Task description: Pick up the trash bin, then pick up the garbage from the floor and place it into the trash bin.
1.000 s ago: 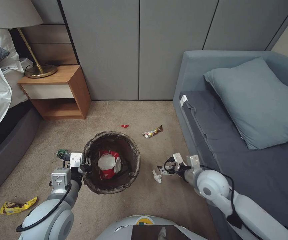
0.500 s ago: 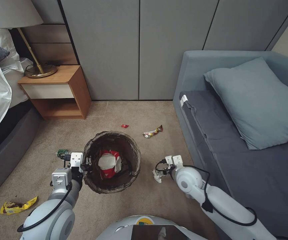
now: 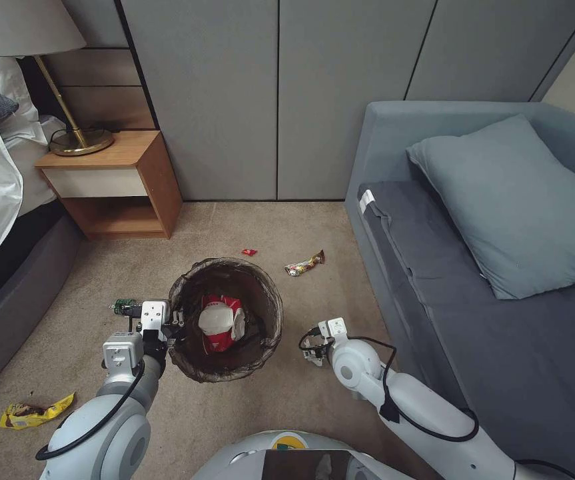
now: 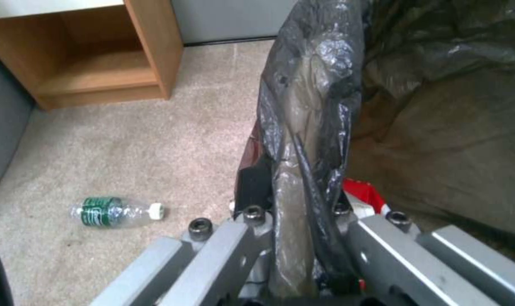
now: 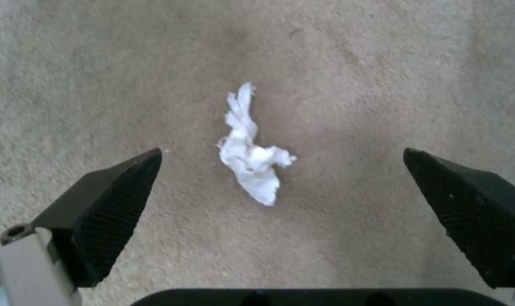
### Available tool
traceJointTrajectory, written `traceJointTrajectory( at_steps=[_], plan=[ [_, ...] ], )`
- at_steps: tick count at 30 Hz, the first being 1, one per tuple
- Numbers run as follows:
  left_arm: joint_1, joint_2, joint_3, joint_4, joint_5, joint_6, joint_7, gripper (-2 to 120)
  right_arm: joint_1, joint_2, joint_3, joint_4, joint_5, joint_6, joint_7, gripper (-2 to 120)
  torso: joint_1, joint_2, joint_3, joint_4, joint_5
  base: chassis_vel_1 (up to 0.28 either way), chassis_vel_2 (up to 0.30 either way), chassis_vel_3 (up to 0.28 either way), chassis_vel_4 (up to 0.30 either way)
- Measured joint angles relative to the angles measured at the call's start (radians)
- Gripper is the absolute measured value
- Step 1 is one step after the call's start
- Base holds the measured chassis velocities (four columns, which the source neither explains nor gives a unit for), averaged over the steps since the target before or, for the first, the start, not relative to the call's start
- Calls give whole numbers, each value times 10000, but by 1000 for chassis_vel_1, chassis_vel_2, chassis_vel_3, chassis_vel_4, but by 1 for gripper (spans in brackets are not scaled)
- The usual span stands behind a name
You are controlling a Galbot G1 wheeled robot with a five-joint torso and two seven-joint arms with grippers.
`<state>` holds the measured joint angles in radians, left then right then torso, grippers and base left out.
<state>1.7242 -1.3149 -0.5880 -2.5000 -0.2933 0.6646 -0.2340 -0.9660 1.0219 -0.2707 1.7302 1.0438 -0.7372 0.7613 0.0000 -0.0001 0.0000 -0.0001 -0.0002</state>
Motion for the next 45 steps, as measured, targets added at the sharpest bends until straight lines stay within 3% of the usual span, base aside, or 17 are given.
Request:
traceJointTrajectory(
  at_steps=[10, 45],
  plan=[
    [-46, 103, -87, 0, -135, -4, 9, 3, 307, 723, -260, -883, 31, 12, 133, 100, 0, 0, -1, 2, 2, 0, 0, 0, 0],
    [-134, -54, -36, 0, -132, -64, 32, 3, 727, 1624, -406, -2448, -166, 18, 67, 100, 0, 0, 0, 1, 1, 0, 0, 0, 0]
  ],
)
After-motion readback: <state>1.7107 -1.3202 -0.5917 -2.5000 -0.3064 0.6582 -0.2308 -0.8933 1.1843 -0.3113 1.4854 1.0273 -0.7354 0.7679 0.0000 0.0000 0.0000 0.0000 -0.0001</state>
